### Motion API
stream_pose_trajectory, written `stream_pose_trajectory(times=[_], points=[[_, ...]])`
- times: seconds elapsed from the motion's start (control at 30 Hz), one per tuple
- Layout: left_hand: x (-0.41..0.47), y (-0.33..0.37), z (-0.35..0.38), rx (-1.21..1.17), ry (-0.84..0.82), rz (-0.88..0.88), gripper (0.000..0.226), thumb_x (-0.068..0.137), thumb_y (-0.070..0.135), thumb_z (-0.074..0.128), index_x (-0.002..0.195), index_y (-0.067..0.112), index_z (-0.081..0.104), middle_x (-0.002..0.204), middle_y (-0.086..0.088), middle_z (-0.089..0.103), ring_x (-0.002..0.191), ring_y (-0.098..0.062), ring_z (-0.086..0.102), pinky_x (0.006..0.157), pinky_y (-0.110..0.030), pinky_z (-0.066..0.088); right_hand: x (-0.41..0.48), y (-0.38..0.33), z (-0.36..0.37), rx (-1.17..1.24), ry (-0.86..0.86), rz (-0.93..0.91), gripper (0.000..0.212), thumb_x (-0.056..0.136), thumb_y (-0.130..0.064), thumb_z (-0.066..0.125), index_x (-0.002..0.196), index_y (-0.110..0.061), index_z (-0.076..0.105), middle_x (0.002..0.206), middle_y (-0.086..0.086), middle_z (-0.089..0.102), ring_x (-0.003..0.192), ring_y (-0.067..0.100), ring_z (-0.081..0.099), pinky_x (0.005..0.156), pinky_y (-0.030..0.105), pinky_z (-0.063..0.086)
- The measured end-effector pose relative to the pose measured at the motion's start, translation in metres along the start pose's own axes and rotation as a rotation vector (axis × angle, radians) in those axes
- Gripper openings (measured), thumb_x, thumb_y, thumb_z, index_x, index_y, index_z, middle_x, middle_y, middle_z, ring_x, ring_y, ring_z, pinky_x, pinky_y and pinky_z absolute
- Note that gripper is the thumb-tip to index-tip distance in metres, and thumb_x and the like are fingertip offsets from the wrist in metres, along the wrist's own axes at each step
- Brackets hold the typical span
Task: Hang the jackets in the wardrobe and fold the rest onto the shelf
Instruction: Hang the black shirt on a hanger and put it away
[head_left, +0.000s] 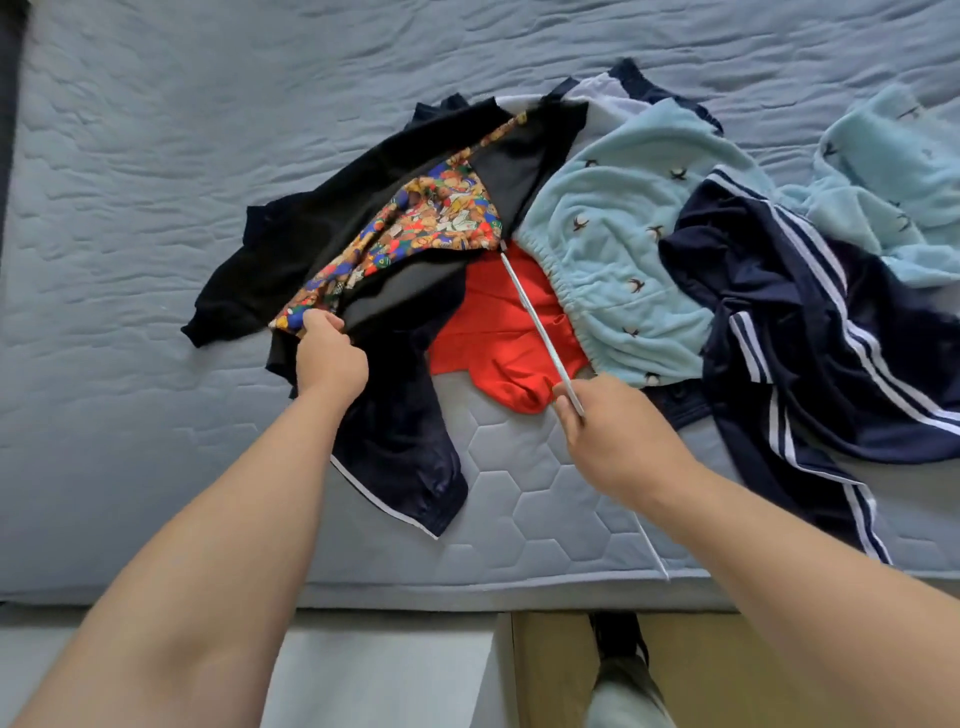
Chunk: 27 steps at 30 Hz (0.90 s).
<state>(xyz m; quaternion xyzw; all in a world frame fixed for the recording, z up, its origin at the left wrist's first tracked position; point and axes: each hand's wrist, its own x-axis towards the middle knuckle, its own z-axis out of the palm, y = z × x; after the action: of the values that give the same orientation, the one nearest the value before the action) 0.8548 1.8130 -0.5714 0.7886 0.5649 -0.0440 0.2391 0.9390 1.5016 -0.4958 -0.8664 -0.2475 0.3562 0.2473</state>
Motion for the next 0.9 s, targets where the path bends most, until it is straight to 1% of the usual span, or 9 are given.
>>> stream_pose_trajectory(times=[0.1,0.2,0.3,0.33,0.47,0.57,0.7,0.83,0.9], points=[[-0.055,0.041,-0.02,-0.167,-0.109,-0.051,0.025,0.093,0.002,0.044,0.111,0.018,0.053,0.106,-0.005,0.053,0.082,-0.018,0.05,0.065,-0.019,0.037,-0.041,-0.014,-0.03,0.004,0.021,0.036,0.037,0.104,-0.024,0.042,0.068,-0.029,0.036,0.078,0.001,0.047,0.073,0.024,0.045,0.064,0.034,0.03],[-0.11,0.087,-0.048,-0.223,-0.192,0.02,0.026,0.097,0.013,0.043,0.104,0.016,0.068,0.106,0.002,0.058,0.095,-0.02,0.054,0.073,-0.026,0.039,-0.083,-0.024,-0.062,0.045,0.072,0.069,0.032,0.106,-0.027,0.039,0.076,-0.018,0.047,0.086,0.007,0.055,0.079,0.026,0.049,0.067,0.036,0.034],[-0.171,0.129,-0.08,-0.41,-0.323,-0.007,0.039,0.091,0.047,0.065,0.071,0.014,0.066,0.07,0.006,0.057,0.07,-0.017,0.054,0.061,-0.028,0.039,-0.124,-0.033,-0.099,0.128,0.157,0.097,0.034,0.106,-0.025,0.037,0.08,-0.009,0.053,0.084,0.01,0.058,0.081,0.027,0.052,0.068,0.04,0.037],[-0.192,0.139,-0.089,-0.509,-0.389,-0.038,0.037,0.086,0.046,0.074,0.07,0.014,0.067,0.067,0.004,0.058,0.066,-0.017,0.054,0.061,-0.027,0.041,-0.138,-0.035,-0.111,0.141,0.182,0.109,0.033,0.106,-0.024,0.038,0.08,-0.009,0.053,0.086,0.011,0.058,0.083,0.028,0.052,0.069,0.039,0.036],[-0.27,0.183,-0.129,-0.775,-0.5,-0.115,0.014,0.085,0.02,0.079,0.097,0.015,0.076,0.085,-0.004,0.077,0.072,-0.017,0.072,0.062,-0.026,0.057,-0.195,-0.036,-0.154,0.183,0.259,0.12,0.031,0.106,-0.024,0.039,0.078,-0.016,0.051,0.093,0.014,0.057,0.088,0.03,0.051,0.072,0.036,0.036],[-0.322,0.213,-0.167,-0.965,-0.479,-0.138,0.018,0.089,0.023,0.075,0.105,0.015,0.074,0.106,-0.012,0.075,0.098,-0.03,0.071,0.089,-0.046,0.058,-0.238,-0.032,-0.182,0.201,0.32,0.096,0.034,0.104,-0.025,0.04,0.07,-0.019,0.045,0.089,0.012,0.055,0.085,0.027,0.047,0.07,0.034,0.028],[-0.386,0.236,-0.219,-1.144,-0.47,0.033,0.03,0.093,0.027,0.07,0.12,0.016,0.071,0.114,-0.015,0.074,0.105,-0.034,0.07,0.092,-0.049,0.058,-0.29,-0.022,-0.216,0.28,0.396,0.094,0.024,0.102,-0.033,0.045,0.106,-0.018,0.063,0.108,0.009,0.054,0.081,0.016,0.051,0.076,0.029,0.035],[-0.46,0.255,-0.262,-1.237,-0.45,0.221,0.027,0.09,0.029,0.073,0.115,0.018,0.073,0.11,-0.014,0.075,0.1,-0.035,0.072,0.086,-0.05,0.06,-0.338,-0.012,-0.25,0.347,0.483,0.046,0.037,0.095,-0.029,0.056,0.13,-0.016,0.058,0.121,0.014,0.056,0.103,0.024,0.058,0.096,0.035,0.046],[-0.499,0.261,-0.275,-1.255,-0.499,0.328,0.027,0.087,0.025,0.075,0.112,0.015,0.075,0.108,-0.016,0.075,0.097,-0.035,0.074,0.082,-0.049,0.06,-0.362,-0.008,-0.264,0.387,0.492,0.035,0.053,0.091,-0.026,0.059,0.142,-0.017,0.049,0.123,0.016,0.056,0.103,0.023,0.056,0.094,0.035,0.046]])
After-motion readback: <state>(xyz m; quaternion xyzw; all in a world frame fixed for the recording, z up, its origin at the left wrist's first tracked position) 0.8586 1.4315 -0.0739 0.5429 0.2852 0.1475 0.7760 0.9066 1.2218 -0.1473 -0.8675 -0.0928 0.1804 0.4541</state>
